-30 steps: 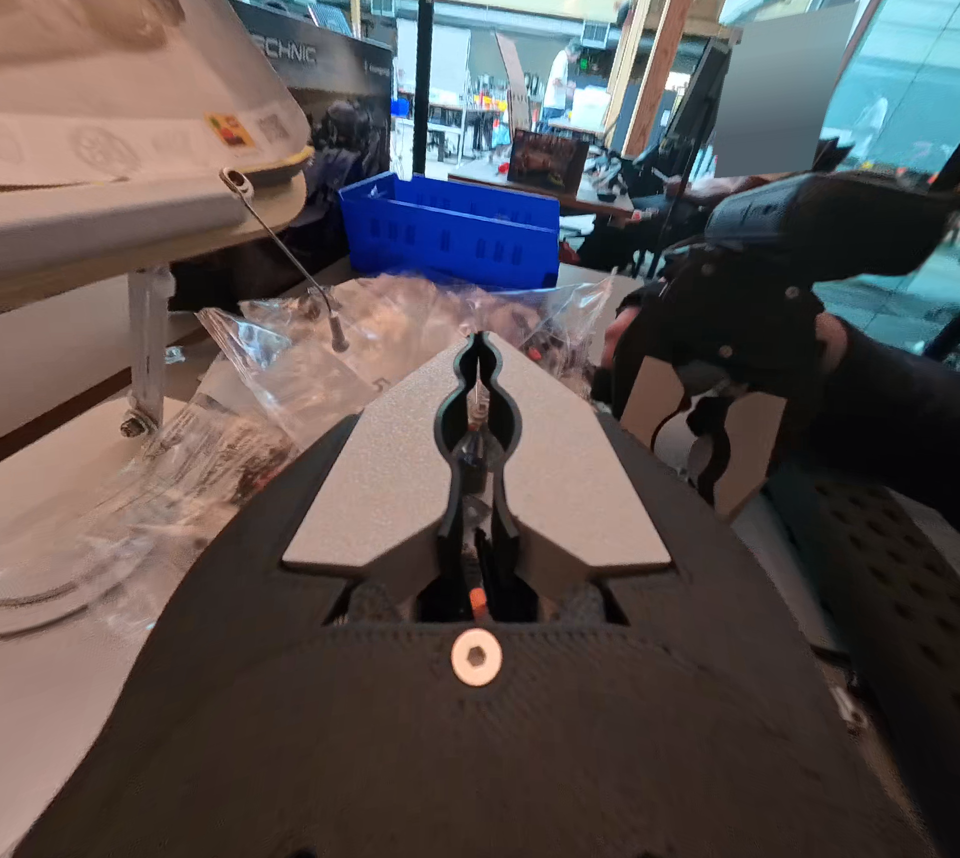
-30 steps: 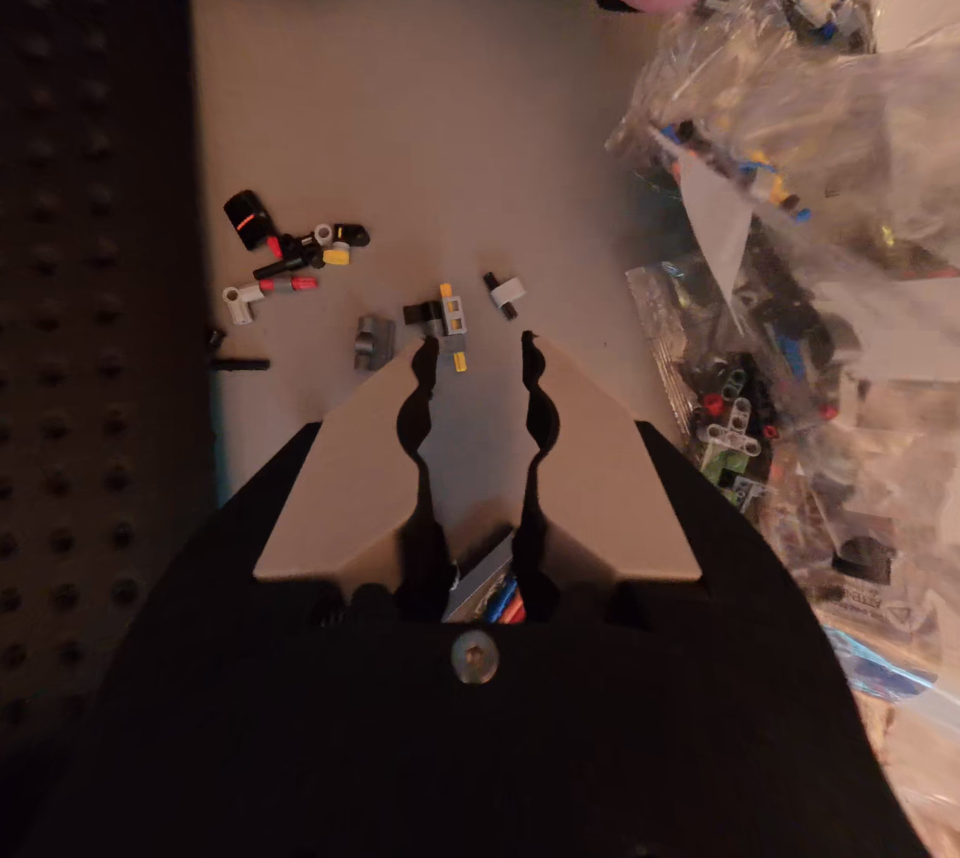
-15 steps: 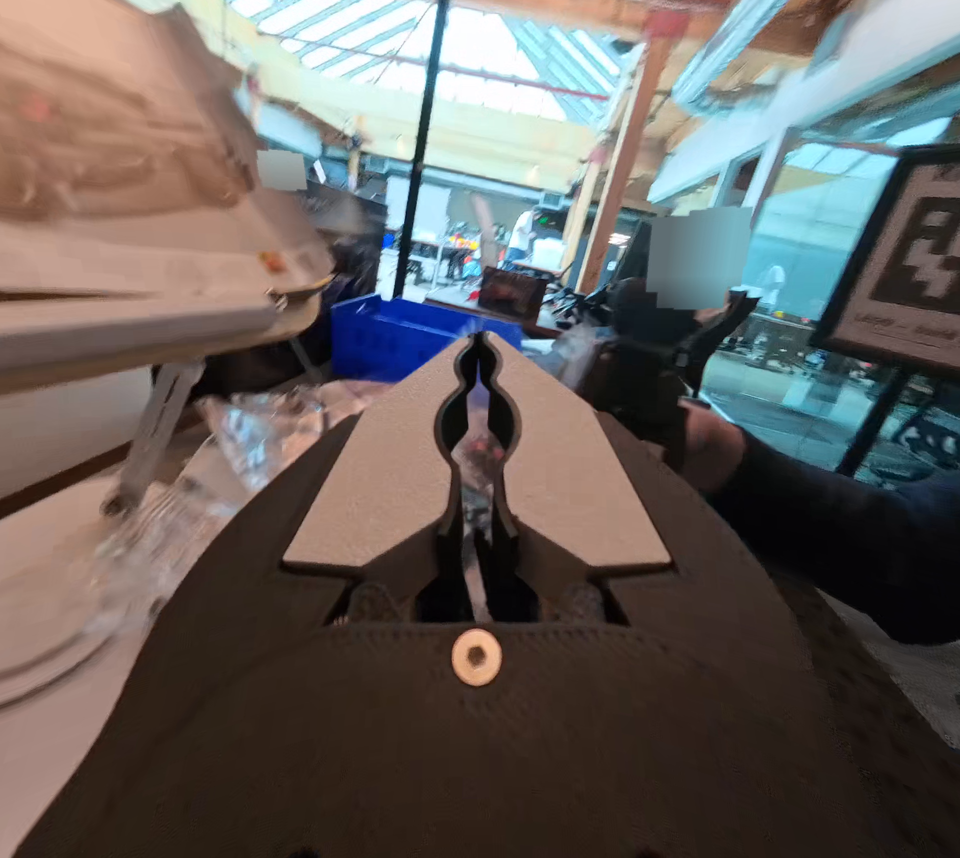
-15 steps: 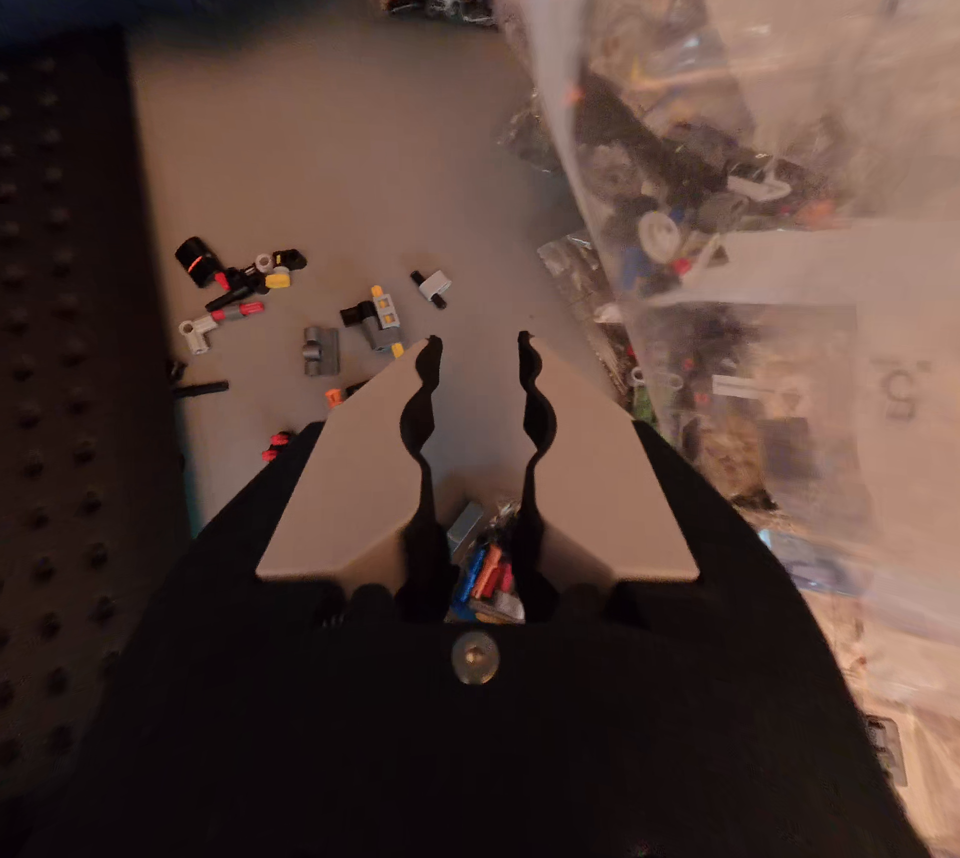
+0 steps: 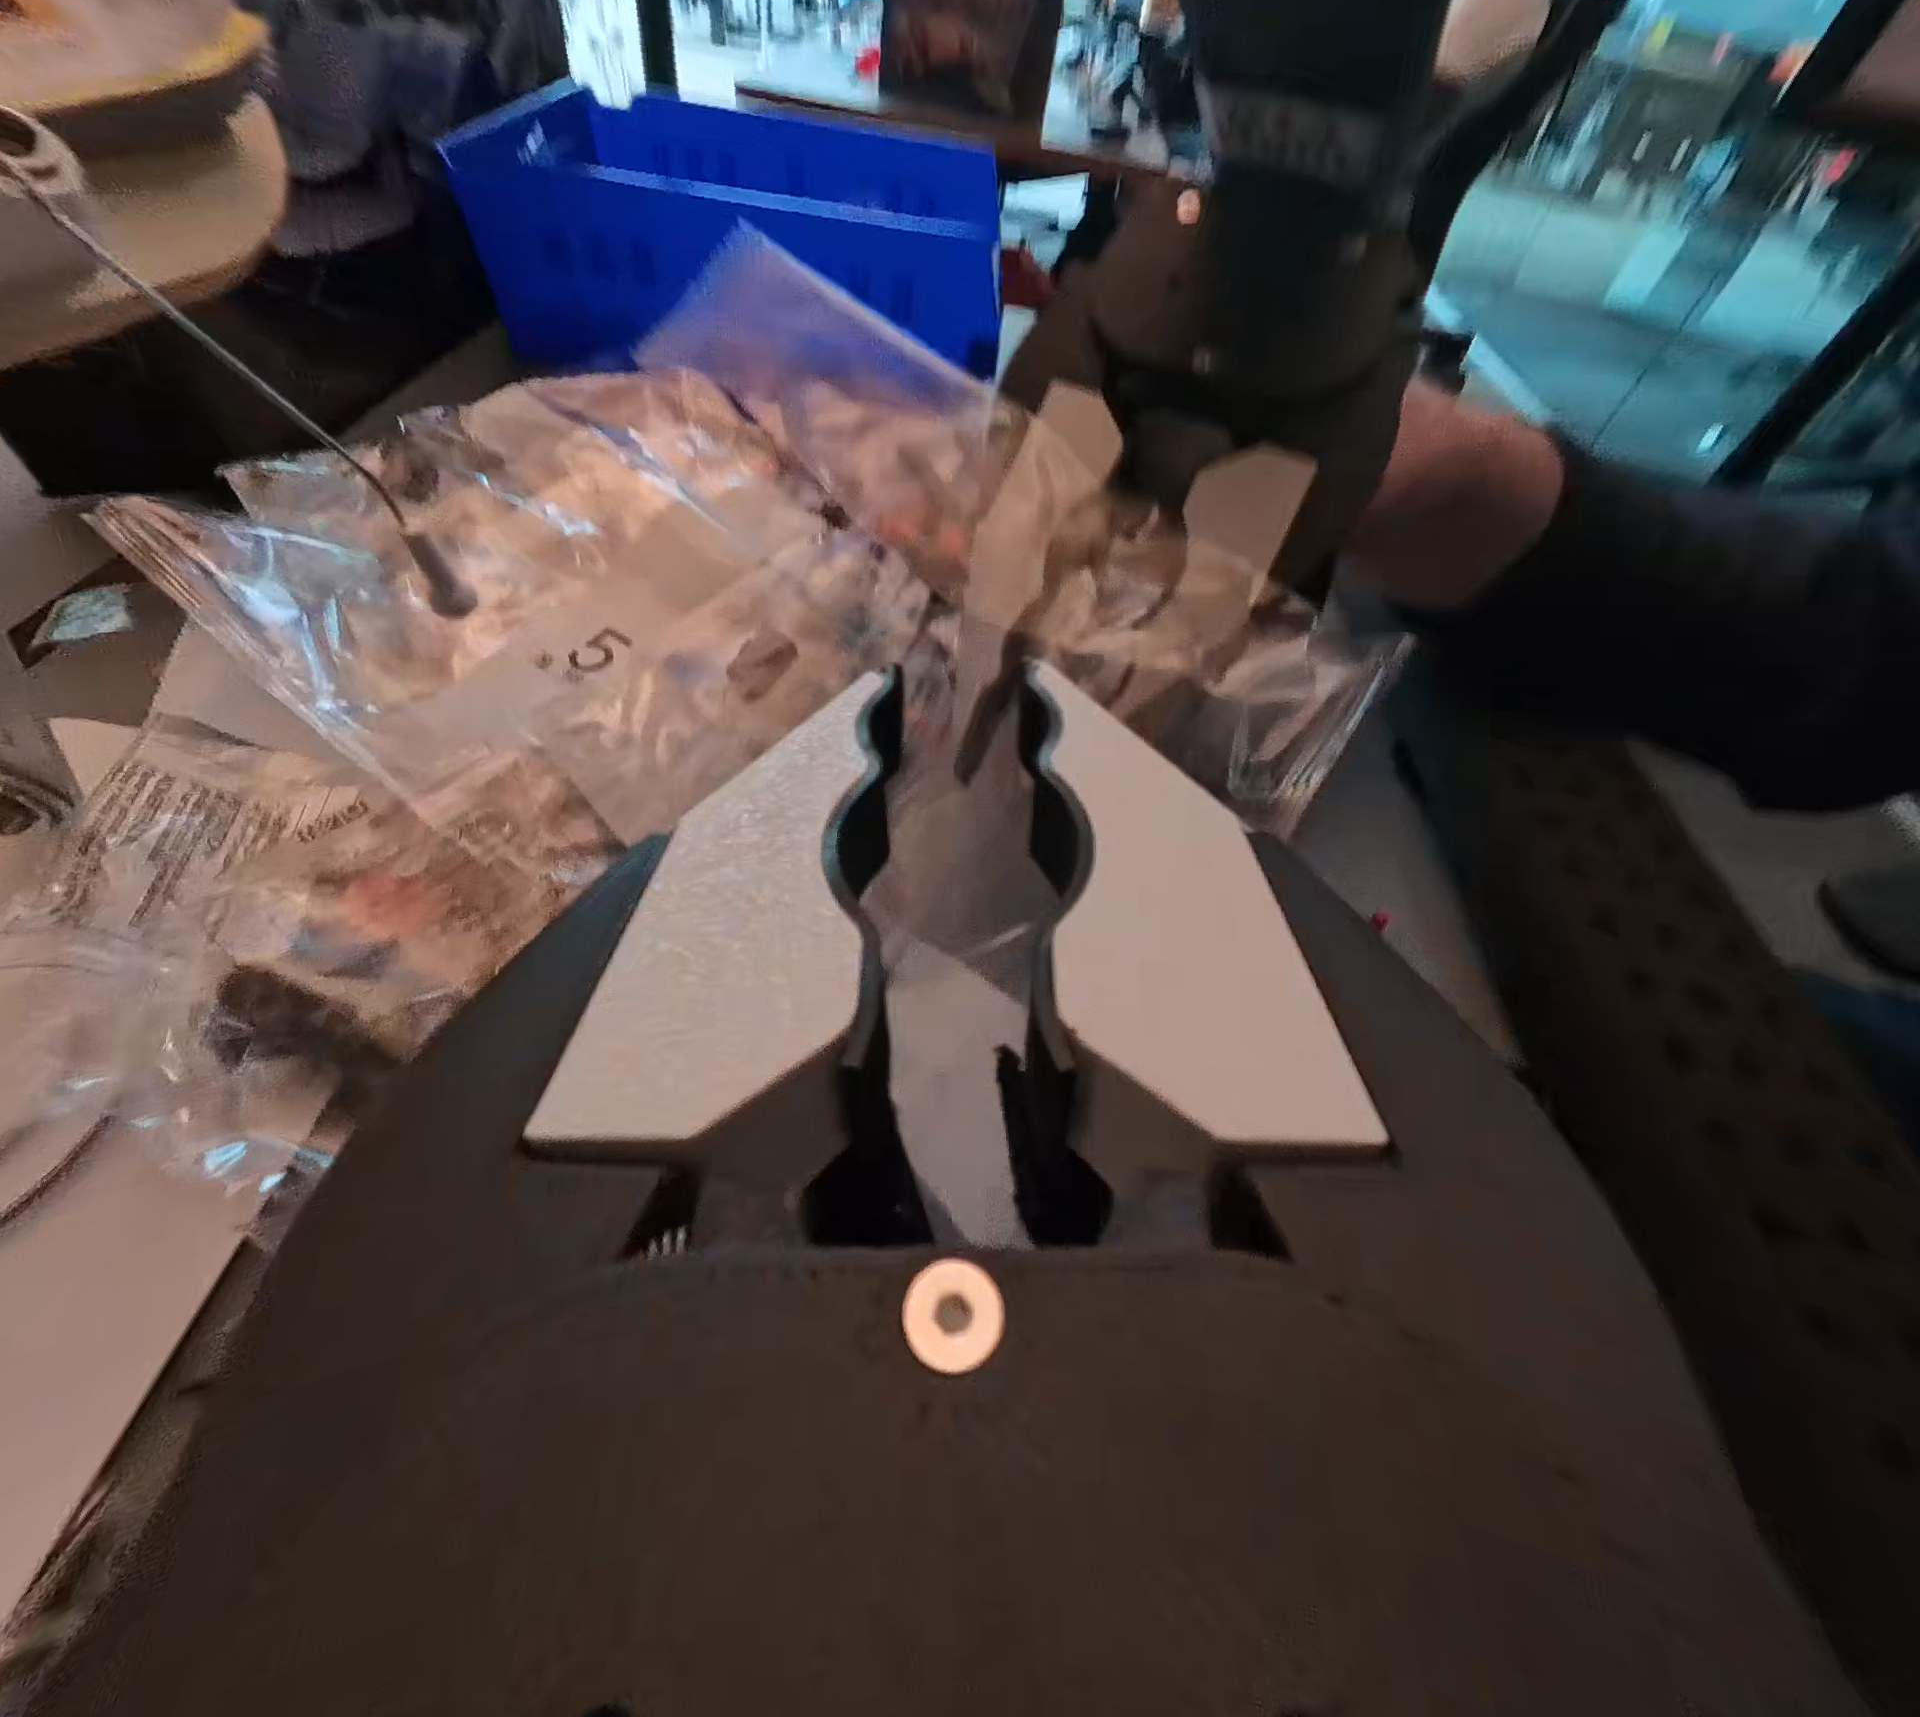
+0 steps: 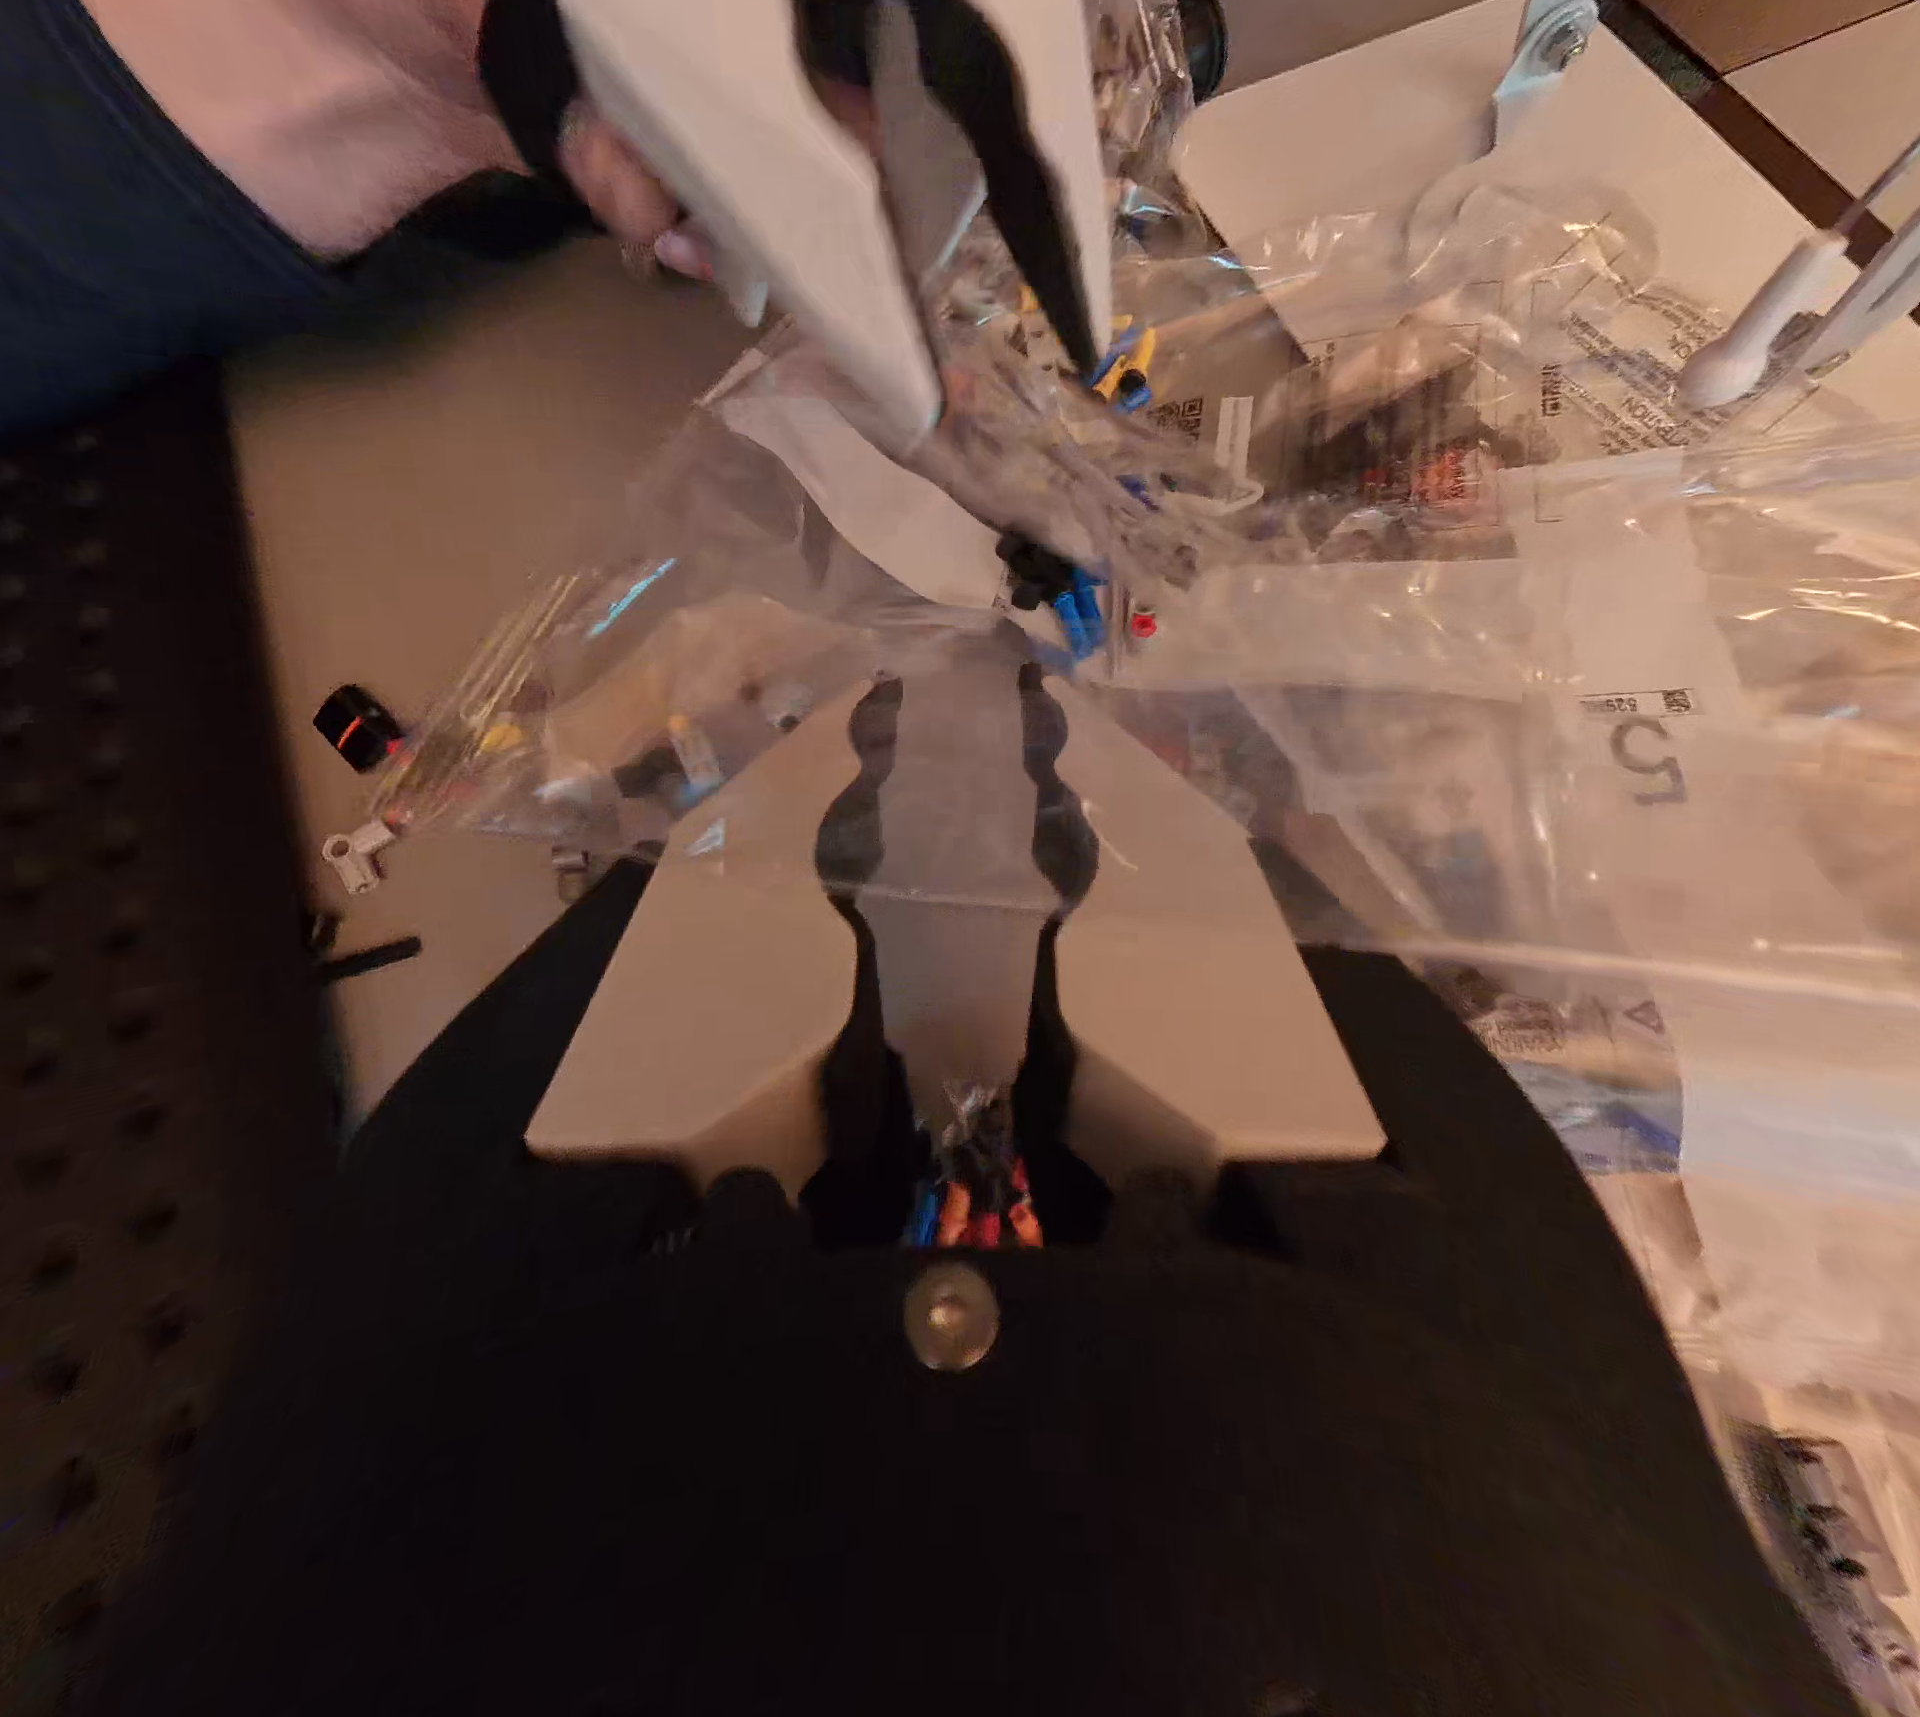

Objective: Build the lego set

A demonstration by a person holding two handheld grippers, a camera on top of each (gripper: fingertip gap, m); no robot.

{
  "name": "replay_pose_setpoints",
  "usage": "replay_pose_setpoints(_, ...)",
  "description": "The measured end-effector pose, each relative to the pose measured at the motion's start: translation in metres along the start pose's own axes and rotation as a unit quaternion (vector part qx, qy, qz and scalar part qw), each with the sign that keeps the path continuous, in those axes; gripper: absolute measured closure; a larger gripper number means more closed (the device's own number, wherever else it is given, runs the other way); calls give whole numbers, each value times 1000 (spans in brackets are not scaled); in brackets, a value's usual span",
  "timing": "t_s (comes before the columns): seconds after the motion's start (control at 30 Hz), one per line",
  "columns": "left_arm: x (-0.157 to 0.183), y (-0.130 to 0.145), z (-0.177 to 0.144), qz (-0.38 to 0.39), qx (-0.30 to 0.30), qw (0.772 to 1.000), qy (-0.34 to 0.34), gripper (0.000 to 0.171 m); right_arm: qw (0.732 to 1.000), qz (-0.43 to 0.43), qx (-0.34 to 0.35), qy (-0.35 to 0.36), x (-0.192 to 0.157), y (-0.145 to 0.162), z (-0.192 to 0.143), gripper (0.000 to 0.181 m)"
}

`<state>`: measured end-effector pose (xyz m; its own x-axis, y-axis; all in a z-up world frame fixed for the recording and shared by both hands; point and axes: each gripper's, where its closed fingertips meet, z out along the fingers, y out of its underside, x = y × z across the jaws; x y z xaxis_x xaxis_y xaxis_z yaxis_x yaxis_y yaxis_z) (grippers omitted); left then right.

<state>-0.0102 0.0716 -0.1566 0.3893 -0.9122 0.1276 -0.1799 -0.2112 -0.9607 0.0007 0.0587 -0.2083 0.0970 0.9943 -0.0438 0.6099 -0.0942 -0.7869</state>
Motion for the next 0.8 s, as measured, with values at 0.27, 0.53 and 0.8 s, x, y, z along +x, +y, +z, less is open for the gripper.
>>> replay_pose_setpoints(0.27,15,32,16,93,-111,989,-9,92,998,36,57,-4,8,-21,-2,163)
replay_pose_setpoints(0.53,-6,43,19,141,-142,977,-71,167,997,40,62,-1,17,-22,-5,166)
replay_pose_setpoints(0.8,-21,24,1,93,-88,987,-97,171,998,38,37,36,38,-8,-7,155)
